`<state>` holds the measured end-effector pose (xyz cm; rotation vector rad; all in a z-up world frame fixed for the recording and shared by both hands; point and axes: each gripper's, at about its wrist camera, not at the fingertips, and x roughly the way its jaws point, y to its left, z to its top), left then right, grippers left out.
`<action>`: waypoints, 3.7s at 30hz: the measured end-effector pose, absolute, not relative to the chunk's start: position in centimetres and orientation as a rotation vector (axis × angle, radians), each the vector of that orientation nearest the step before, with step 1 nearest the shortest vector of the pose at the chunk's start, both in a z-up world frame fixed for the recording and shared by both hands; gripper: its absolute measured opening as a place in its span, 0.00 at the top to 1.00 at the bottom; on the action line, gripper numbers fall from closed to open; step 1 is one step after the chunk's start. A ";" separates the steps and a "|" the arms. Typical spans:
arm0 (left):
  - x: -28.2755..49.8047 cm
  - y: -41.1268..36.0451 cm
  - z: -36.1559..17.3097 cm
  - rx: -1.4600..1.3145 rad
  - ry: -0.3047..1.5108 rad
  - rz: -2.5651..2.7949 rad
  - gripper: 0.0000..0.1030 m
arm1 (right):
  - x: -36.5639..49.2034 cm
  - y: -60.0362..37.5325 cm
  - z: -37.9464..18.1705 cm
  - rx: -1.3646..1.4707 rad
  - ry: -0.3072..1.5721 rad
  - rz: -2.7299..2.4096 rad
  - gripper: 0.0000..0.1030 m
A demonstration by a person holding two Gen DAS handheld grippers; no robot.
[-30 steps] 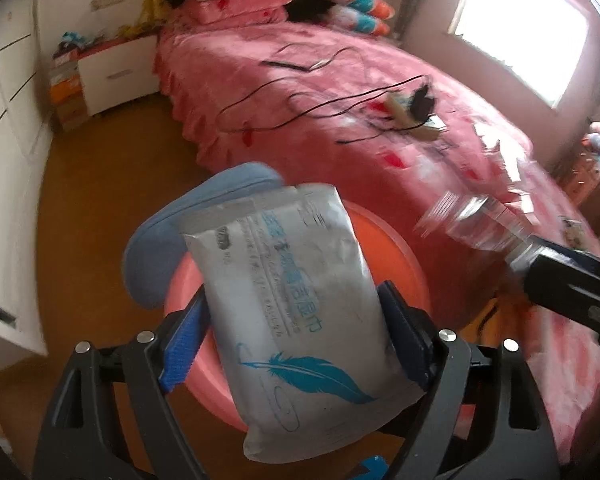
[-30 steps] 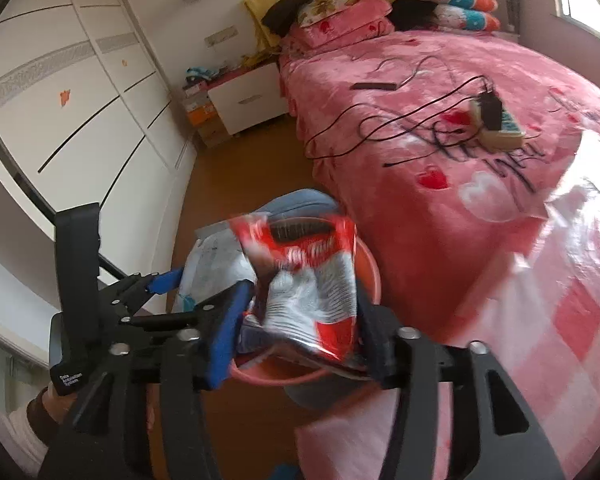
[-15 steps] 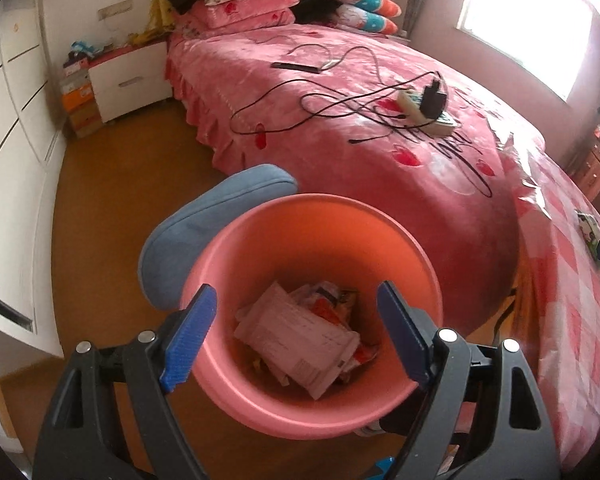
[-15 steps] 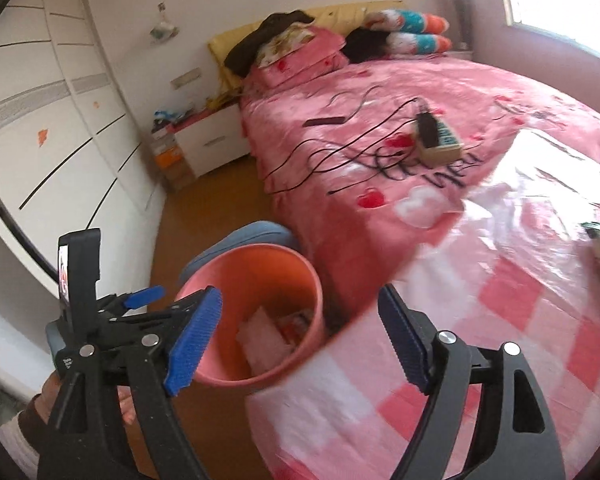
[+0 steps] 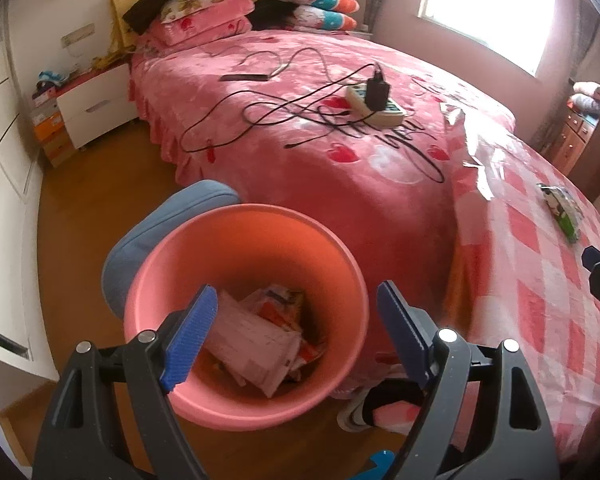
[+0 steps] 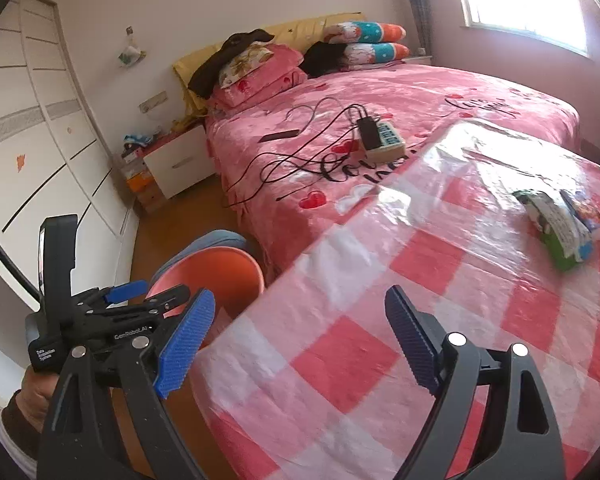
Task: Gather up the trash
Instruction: 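Move both tools back to the remaining items on the bed, then grasp the green-white snack bag with the left tool, then grasp the cartoon-bear tissue pack with the right tool while the left holds the snack bag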
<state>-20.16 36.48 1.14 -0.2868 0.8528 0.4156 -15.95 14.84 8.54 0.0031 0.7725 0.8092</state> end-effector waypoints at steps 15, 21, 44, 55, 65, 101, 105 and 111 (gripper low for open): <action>-17.9 30.3 2.8 -0.198 0.852 0.313 0.20 | -14.9 9.1 9.3 0.065 0.740 0.734 0.12; -16.9 28.2 3.6 -0.164 0.848 0.287 0.20 | -14.4 6.9 9.5 0.090 0.722 0.709 0.12; -14.0 20.5 4.5 -0.062 0.857 0.191 0.20 | -12.7 -0.3 8.9 0.189 0.708 0.625 0.12; -9.9 15.7 4.7 -0.035 0.868 0.085 0.20 | -10.2 -5.8 8.0 0.255 0.735 0.493 0.12; -1.8 11.2 4.9 -0.155 0.857 -0.009 0.20 | -6.0 -10.9 7.9 0.229 0.767 0.384 0.12; 8.8 11.5 0.9 -0.216 0.917 -0.014 0.54 | 6.9 -5.4 4.1 0.054 0.887 0.432 0.12; 8.1 12.5 0.9 -0.233 0.914 -0.017 0.57 | 7.7 -4.5 3.5 0.021 0.895 0.418 0.12; 7.2 13.5 0.8 -0.263 0.905 -0.021 0.58 | 8.4 -3.7 3.1 -0.008 0.913 0.418 0.20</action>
